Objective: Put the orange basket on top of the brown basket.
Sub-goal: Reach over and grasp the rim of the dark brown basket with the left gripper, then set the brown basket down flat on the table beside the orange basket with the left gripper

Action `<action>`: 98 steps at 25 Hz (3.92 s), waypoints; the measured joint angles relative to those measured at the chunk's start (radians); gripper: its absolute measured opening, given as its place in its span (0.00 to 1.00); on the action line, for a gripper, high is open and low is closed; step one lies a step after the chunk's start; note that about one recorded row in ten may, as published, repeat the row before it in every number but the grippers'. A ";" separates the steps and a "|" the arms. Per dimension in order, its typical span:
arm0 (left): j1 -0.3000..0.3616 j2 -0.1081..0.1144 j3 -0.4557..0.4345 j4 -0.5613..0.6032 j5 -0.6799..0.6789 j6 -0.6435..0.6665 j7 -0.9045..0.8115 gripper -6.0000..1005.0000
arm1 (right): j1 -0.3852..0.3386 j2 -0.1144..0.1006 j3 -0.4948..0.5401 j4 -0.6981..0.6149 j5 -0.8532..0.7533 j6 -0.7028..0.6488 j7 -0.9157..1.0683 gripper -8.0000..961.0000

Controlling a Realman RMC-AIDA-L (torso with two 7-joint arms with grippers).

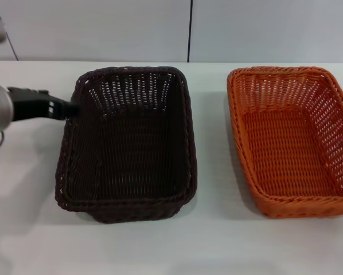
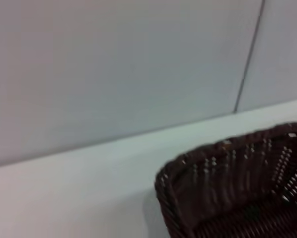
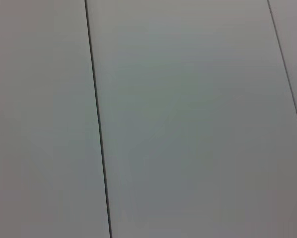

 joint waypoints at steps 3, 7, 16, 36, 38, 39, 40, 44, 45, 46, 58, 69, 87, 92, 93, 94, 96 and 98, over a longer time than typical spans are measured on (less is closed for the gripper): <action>-0.011 0.001 0.012 0.028 0.011 0.001 -0.020 0.77 | 0.000 0.000 0.000 0.000 0.000 0.000 0.000 0.86; -0.030 0.000 0.010 0.079 0.028 -0.008 -0.038 0.74 | -0.001 0.000 0.000 0.004 0.001 0.000 0.000 0.86; -0.063 -0.001 0.028 0.170 0.020 -0.016 -0.042 0.69 | -0.004 0.000 0.000 0.014 0.001 0.000 0.000 0.86; -0.086 0.000 0.058 0.183 0.021 -0.066 -0.029 0.47 | -0.016 0.003 -0.014 0.012 0.001 0.009 0.000 0.86; -0.080 0.001 0.059 0.166 0.019 -0.067 -0.007 0.40 | -0.020 0.003 -0.014 0.011 0.001 0.011 0.000 0.86; -0.076 0.001 0.058 0.157 0.019 -0.069 0.010 0.39 | -0.021 0.003 -0.014 0.010 0.001 0.013 0.000 0.86; -0.073 0.001 0.056 0.149 0.018 -0.070 0.026 0.37 | -0.023 0.004 -0.014 0.009 0.001 0.014 0.000 0.86; -0.071 0.002 0.042 0.127 0.018 -0.076 0.097 0.31 | -0.023 0.004 -0.014 0.008 0.001 0.014 0.000 0.86; -0.071 0.003 0.022 0.104 0.015 -0.094 0.199 0.31 | -0.023 0.004 -0.014 0.007 0.001 0.014 0.000 0.86; -0.071 0.003 0.022 0.104 0.015 -0.094 0.199 0.31 | -0.023 0.004 -0.014 0.007 0.001 0.014 0.000 0.86; -0.206 0.005 -0.358 0.108 -0.308 -0.470 0.829 0.30 | -0.029 0.004 -0.015 0.004 0.001 0.041 0.000 0.86; -0.380 0.044 -0.399 0.237 -0.309 -0.612 1.021 0.22 | -0.034 0.007 -0.024 0.001 0.001 0.053 0.000 0.86; -0.488 0.005 -0.355 0.467 -0.310 -0.325 1.133 0.20 | -0.034 0.007 -0.046 0.001 0.001 0.045 0.000 0.86; -0.481 0.003 -0.276 0.474 -0.308 -0.271 1.133 0.35 | -0.035 0.007 -0.046 0.001 0.001 0.045 0.000 0.86; -0.478 0.002 -0.265 0.470 -0.310 -0.256 1.133 0.38 | -0.035 0.007 -0.046 0.001 0.001 0.045 0.000 0.86; -0.476 0.001 -0.256 0.466 -0.312 -0.241 1.132 0.43 | -0.036 0.007 -0.046 0.001 0.001 0.045 0.000 0.86; -0.468 -0.001 -0.239 0.448 -0.320 -0.184 1.130 0.52 | -0.035 0.007 -0.046 0.003 0.001 0.045 0.000 0.86; -0.454 -0.003 -0.221 0.420 -0.347 -0.109 1.129 0.61 | -0.033 0.006 -0.046 0.006 0.001 0.044 0.000 0.86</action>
